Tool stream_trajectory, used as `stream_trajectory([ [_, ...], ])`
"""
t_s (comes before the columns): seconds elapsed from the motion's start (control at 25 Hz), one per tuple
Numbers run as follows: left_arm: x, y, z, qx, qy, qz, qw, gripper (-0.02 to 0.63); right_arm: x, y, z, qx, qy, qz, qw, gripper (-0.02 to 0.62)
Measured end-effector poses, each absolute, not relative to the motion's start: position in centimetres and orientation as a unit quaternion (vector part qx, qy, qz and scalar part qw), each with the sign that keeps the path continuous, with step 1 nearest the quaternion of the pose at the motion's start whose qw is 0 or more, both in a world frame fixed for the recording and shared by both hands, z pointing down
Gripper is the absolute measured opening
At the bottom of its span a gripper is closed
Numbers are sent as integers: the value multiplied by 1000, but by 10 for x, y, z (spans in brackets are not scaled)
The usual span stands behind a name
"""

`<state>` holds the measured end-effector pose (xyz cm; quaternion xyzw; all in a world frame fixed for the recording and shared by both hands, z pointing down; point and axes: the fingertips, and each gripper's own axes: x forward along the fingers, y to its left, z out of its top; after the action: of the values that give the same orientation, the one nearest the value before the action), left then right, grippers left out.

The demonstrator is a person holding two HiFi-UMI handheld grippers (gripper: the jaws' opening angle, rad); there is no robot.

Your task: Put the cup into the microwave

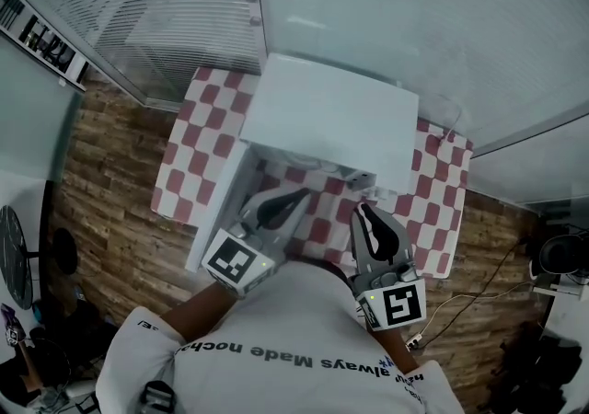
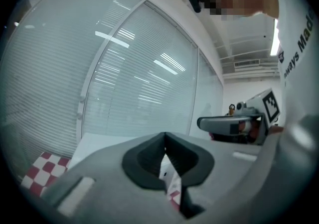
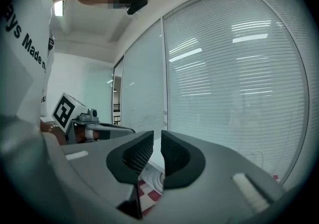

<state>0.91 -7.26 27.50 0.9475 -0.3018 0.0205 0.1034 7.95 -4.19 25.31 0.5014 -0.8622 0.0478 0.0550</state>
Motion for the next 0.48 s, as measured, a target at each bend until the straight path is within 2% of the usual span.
stream_trajectory([
  [0.48,13,-59,258,951,-296,-2,91,0,84,-28,236,506,-860,32,56,46],
])
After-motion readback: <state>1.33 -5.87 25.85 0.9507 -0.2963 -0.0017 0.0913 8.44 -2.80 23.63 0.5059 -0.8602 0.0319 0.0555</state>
